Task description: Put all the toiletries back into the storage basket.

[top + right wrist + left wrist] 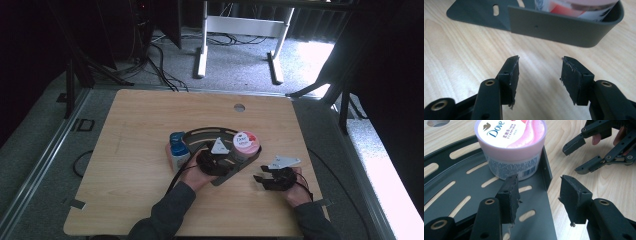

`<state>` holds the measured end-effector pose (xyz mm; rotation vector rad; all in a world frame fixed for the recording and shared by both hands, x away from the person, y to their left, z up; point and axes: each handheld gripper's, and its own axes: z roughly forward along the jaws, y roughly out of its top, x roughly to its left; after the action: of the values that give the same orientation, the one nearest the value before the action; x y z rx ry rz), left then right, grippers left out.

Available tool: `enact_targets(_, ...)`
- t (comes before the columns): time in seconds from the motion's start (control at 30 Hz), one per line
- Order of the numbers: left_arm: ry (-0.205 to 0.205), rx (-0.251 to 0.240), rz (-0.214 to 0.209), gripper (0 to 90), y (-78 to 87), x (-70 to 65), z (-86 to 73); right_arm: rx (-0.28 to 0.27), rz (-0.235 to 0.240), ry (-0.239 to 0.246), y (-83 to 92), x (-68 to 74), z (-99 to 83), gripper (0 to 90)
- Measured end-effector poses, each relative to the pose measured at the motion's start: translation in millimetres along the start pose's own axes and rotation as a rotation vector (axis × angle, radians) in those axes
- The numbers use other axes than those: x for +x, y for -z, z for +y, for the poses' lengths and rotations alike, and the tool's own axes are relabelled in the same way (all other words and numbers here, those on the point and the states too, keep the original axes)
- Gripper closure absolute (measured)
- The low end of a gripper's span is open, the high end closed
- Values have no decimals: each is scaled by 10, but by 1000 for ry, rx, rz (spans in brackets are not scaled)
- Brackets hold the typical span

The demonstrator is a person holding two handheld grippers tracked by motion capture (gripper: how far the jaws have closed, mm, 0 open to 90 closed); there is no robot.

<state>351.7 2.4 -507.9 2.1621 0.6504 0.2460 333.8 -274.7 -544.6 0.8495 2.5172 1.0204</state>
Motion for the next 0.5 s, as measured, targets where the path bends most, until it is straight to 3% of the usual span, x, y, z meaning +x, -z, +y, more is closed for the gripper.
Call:
enact_targets(0.27, -1, 0, -11, 496, 100, -63, -62, -11, -1, -33, 8, 45, -77, 450)
enact_targets(0.5, -7, 14, -60, 508, 170, -108, -60, -28, 1, -42, 15, 112, -82, 428)
